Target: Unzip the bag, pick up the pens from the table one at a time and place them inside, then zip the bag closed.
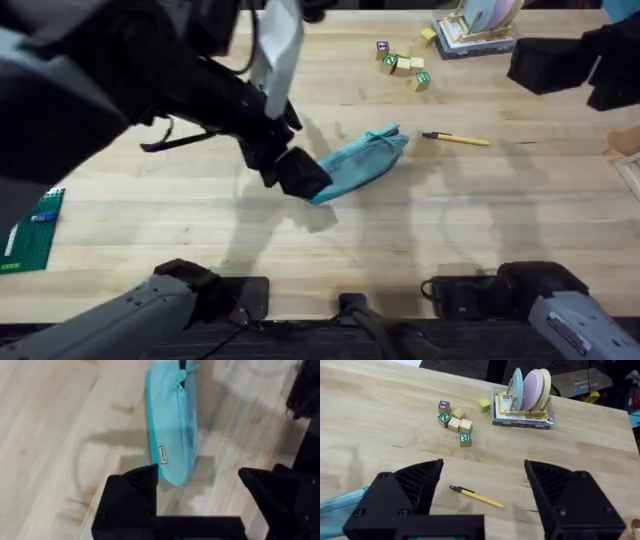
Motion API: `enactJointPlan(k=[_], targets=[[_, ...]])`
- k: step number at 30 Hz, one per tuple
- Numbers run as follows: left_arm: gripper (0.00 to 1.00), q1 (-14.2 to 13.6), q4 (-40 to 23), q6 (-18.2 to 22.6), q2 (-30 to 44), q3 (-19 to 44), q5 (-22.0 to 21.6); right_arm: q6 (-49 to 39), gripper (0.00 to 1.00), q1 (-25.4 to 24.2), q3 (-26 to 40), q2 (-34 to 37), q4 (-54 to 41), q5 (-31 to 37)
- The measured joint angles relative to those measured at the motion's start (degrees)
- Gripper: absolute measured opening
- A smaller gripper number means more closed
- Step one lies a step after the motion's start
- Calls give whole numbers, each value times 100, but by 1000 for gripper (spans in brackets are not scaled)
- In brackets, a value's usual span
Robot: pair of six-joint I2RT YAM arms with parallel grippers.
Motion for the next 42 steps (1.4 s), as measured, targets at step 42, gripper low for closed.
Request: enactJointPlan(k=[42], targets=[[976,-290,353,-869,1470,-18,-250,0,996,0,0,0,2,-2]])
